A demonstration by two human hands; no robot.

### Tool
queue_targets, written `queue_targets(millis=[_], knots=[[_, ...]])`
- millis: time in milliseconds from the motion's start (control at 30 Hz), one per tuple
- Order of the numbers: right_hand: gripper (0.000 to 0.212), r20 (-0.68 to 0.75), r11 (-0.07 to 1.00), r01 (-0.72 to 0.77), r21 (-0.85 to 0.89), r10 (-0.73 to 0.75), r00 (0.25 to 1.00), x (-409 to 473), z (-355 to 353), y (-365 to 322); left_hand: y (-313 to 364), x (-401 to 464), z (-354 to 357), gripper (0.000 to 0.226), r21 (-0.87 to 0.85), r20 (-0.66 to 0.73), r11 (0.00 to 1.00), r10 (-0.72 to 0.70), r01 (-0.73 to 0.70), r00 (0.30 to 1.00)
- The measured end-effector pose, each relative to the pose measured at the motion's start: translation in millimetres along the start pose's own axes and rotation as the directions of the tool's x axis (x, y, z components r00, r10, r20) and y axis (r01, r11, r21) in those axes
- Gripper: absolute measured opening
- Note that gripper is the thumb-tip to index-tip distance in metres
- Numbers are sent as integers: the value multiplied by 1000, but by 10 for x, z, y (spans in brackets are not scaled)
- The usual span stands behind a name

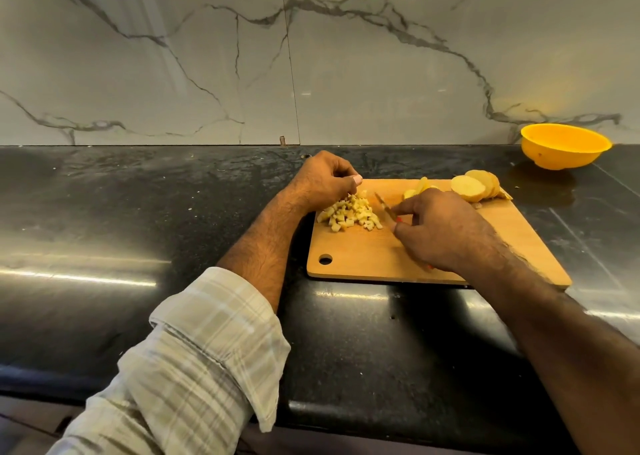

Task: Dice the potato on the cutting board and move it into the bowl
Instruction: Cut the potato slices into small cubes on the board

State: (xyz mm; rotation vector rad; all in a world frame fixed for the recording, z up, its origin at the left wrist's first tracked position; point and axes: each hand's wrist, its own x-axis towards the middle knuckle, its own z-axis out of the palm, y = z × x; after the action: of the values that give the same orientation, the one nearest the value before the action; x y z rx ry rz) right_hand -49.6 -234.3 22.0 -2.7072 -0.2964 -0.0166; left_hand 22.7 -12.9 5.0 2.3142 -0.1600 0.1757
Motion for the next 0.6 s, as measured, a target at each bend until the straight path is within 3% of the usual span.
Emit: queue_targets(millis=[200,300,467,600], knots=[[40,31,995,-10,94,7,999,87,57,-17,-8,-18,12,9,92,-23,995,28,-26,999],[40,-40,997,-31,64,34,999,77,15,-2,2,-28,-8,5,99,-79,993,68,-60,995],[38,-127,998,-38,-55,31,991,-17,-48,18,75,-44,44,32,32,-132,993,117,-114,984],[36,-115,992,-5,-129,-10,993,-90,-70,-28,145,-47,208,54,170,-96,984,77,-60,992]])
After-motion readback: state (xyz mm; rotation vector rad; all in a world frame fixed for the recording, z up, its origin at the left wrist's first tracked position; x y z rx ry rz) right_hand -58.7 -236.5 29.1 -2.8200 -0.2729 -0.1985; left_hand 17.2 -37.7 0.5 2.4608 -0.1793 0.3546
